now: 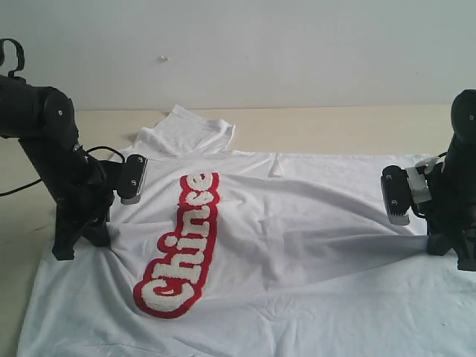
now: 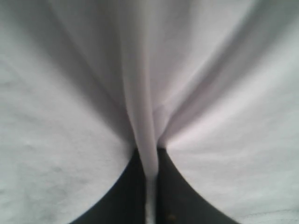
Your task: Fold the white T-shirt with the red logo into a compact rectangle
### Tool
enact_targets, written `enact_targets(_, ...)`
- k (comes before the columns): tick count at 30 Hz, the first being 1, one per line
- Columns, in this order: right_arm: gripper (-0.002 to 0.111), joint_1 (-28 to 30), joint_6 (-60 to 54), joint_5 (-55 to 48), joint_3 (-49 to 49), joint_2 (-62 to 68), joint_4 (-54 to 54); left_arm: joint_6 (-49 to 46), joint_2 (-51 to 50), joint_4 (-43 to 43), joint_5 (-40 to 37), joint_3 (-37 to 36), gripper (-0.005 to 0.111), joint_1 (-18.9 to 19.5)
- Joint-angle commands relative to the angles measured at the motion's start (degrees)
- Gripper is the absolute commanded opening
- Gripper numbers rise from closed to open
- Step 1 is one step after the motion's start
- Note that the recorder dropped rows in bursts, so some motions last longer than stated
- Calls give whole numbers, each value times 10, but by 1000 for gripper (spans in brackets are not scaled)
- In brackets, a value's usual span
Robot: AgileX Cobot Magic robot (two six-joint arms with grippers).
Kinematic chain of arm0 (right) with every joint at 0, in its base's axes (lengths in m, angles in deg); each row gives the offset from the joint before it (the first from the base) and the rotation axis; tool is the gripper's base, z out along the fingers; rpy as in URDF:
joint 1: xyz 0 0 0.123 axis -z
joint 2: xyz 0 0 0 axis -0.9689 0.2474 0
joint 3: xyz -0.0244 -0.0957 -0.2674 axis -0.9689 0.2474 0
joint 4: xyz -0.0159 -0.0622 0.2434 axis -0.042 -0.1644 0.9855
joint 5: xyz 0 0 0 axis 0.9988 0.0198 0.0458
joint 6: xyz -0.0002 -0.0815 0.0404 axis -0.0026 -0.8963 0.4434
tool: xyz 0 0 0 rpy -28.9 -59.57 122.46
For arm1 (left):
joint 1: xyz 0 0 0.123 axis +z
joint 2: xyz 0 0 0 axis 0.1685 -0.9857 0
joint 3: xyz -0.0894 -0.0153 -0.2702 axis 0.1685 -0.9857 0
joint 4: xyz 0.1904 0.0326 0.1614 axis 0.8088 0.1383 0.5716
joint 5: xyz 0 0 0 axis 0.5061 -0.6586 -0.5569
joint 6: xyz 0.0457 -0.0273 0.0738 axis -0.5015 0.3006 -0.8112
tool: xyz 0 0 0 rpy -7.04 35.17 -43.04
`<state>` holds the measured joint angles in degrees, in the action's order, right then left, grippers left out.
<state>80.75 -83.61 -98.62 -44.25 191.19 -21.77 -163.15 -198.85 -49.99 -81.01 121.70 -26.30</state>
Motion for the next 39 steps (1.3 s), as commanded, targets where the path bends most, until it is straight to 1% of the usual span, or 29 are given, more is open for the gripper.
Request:
enact_targets(1,0,2,4,40,-1,7,-6,4,-22,32,32,-10,1,2)
enact_targets(8,0,2,4,26,-36,-71,11,4,54,39,27,-10,1,28)
enact_targets(10,0,2,4,23,-48,-107,11,4,97,39,25,-10,1,41)
enact_targets(15,0,2,4,-16,-71,-164,14,1,183,39,14,0,1,43)
enact_targets(21,0,2,4,-28,-75,-235,9,3,260,45,-74,55,1,46)
enact_targets(23,0,2,4,-28,-75,-256,9,3,281,46,-85,64,1,46)
enact_targets(30,0,2,4,-26,-75,-318,13,3,332,55,-105,64,1,46)
enact_targets(34,0,2,5,-32,-75,-342,30,4,355,66,-154,64,1,46)
enact_targets(36,0,2,5,-46,-75,-354,46,7,369,66,-177,64,1,46)
enact_targets(39,0,2,5,-106,-75,-372,96,36,401,53,-214,64,1,46)
